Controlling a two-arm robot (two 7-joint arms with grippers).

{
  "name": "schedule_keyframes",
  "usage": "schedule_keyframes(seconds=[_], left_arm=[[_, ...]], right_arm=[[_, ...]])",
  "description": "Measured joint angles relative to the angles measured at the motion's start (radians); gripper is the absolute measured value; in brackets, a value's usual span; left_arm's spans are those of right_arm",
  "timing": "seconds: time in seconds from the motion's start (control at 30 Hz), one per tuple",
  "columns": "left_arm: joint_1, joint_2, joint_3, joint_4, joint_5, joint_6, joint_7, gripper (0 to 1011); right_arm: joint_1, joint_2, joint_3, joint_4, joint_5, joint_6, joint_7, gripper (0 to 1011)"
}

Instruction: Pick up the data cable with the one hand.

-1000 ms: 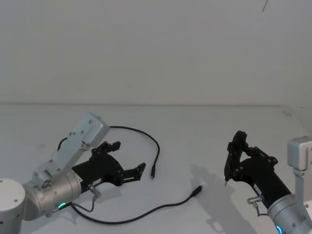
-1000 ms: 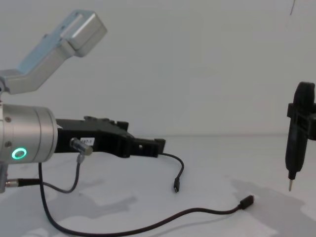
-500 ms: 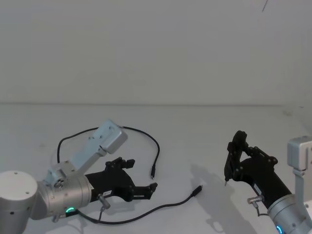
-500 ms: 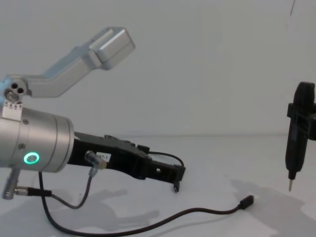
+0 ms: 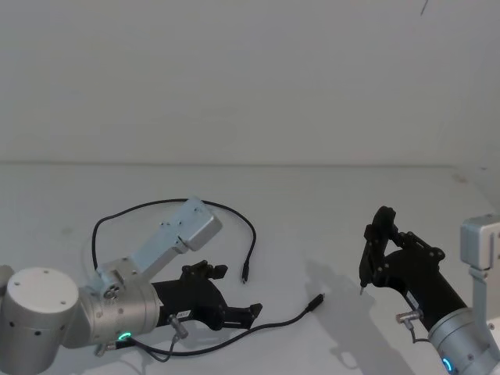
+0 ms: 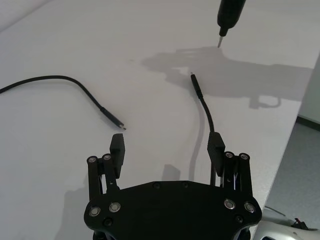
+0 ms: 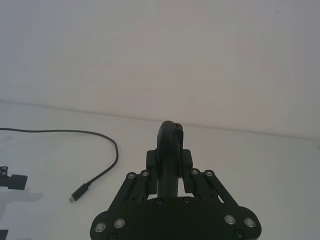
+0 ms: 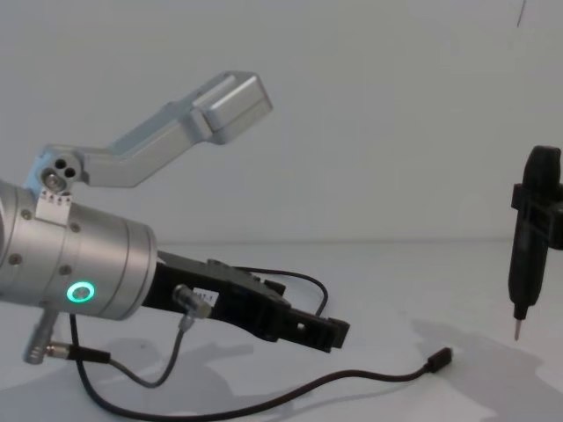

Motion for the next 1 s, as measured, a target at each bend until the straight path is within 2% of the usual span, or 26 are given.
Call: schedule_keyframes(seconds=[0.4,1.0], left_arm=[[-0.032,-0.014,0.033,0.022,-0.002,0.025,-0.031,1001],[-0.083,-0.034,0.092,0.058,0.001,0.114,-0.051,1001]], right_arm=[[0.0,0.0,0.0,0.0,0.0,0.0,0.0,279],[0.0,0.0,0.0,0.0,0.0,0.0,0.0,279]])
